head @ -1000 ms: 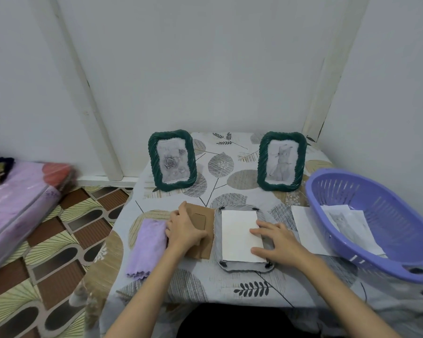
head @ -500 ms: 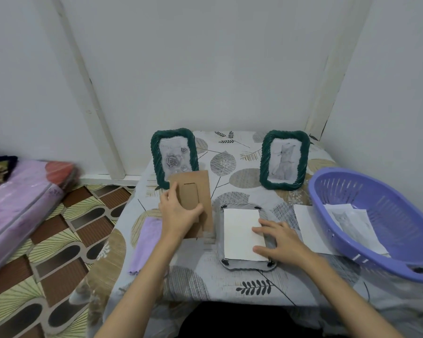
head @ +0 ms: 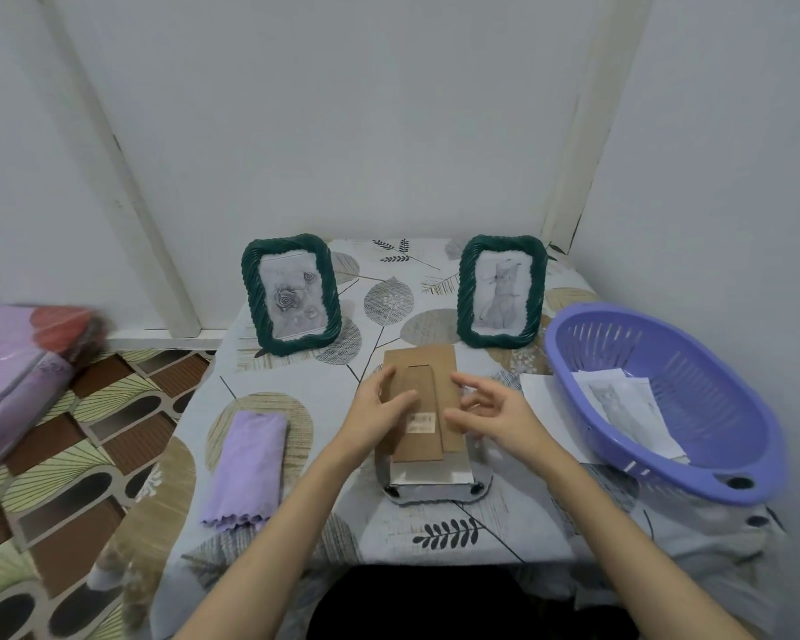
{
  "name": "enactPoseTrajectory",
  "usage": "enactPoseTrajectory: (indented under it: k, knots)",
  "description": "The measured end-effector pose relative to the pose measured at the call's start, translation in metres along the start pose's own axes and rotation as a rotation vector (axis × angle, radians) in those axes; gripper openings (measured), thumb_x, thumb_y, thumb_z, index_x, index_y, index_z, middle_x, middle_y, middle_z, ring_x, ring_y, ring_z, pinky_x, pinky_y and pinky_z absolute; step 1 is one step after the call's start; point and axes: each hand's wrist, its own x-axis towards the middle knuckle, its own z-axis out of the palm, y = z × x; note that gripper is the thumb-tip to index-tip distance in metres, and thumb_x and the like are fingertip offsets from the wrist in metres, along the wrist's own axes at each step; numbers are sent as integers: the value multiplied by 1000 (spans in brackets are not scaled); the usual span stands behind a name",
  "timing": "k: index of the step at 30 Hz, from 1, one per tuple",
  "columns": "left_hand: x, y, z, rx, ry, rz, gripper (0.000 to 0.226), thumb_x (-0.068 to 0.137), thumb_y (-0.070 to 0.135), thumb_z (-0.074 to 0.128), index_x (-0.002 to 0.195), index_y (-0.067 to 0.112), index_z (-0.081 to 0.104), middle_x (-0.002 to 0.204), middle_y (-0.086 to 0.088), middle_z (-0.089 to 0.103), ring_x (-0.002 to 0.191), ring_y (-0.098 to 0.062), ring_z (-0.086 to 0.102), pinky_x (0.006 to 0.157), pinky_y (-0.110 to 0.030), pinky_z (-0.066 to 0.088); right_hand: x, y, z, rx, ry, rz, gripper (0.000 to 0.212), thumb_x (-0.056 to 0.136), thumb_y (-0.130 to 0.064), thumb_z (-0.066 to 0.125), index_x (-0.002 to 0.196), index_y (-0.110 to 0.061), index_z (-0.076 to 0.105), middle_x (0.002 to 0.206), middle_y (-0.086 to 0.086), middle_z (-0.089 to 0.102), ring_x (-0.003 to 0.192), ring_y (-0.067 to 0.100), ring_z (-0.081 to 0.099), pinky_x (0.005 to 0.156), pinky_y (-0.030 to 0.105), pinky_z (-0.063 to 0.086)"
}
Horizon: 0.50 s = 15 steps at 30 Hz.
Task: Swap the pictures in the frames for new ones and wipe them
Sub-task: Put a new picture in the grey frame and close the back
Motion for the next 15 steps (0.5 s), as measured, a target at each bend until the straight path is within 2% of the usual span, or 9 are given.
enactPoseTrajectory:
  k: [2, 4, 5, 7, 9, 13, 15]
  knots:
    - [-2, 0, -3, 37, -85, 20, 58, 88, -5, 50, 141, 9, 31, 130, 2, 45, 101, -10, 58, 83, -17, 50, 2, 4, -2, -77, 18, 25, 60, 74, -5, 74, 129, -13, 52, 84, 11, 62, 76, 18, 63, 78, 33, 54]
    - [-3, -2, -9, 116, -134, 52, 63, 86, -14, 46, 141, 12, 29, 124, -1, 48, 84, -1, 59, 72, -10, 47, 3, 10, -4, -120, 28, 40, 66, 73, -2, 75, 132, -14, 48, 77, 7, 57, 72, 17, 59, 78, 29, 51]
    - [-3, -4, -13, 173, -140, 63, 64, 85, -13, 49, 141, 12, 29, 127, -5, 49, 89, -4, 58, 75, -12, 45, 3, 13, -5, -118, 23, 56, 69, 73, -1, 74, 134, -15, 44, 76, 6, 55, 69, 16, 57, 74, 24, 51]
    - [-4, -7, -19, 315, -162, 81, 63, 85, -4, 58, 141, 9, 33, 133, -4, 48, 116, -15, 51, 92, -17, 38, 3, 16, -6, -125, 4, 82, 74, 74, 2, 72, 138, -13, 39, 74, 5, 52, 65, 14, 54, 68, 17, 49]
    - [-4, -10, -24, 402, -208, 71, 63, 85, 5, 63, 141, 8, 35, 142, -3, 43, 132, -15, 39, 102, -18, 27, 3, 18, -5, -140, -19, 103, 75, 75, 4, 71, 140, -12, 36, 73, 4, 50, 63, 11, 52, 65, 14, 48]
    - [-5, -15, -28, 495, -252, 71, 67, 83, 11, 66, 142, 10, 33, 147, -3, 37, 136, -13, 33, 105, -17, 20, 4, 22, -2, -198, -36, 111, 78, 74, 4, 72, 141, -11, 34, 83, 13, 51, 68, 17, 53, 64, 14, 48]
    - [-5, -19, -28, 523, -249, 70, 71, 82, 13, 68, 143, 12, 32, 149, -3, 35, 137, -14, 30, 110, -23, 18, 4, 24, 0, -219, -36, 107, 79, 74, 4, 72, 141, -12, 34, 84, 13, 50, 68, 17, 52, 62, 13, 47]
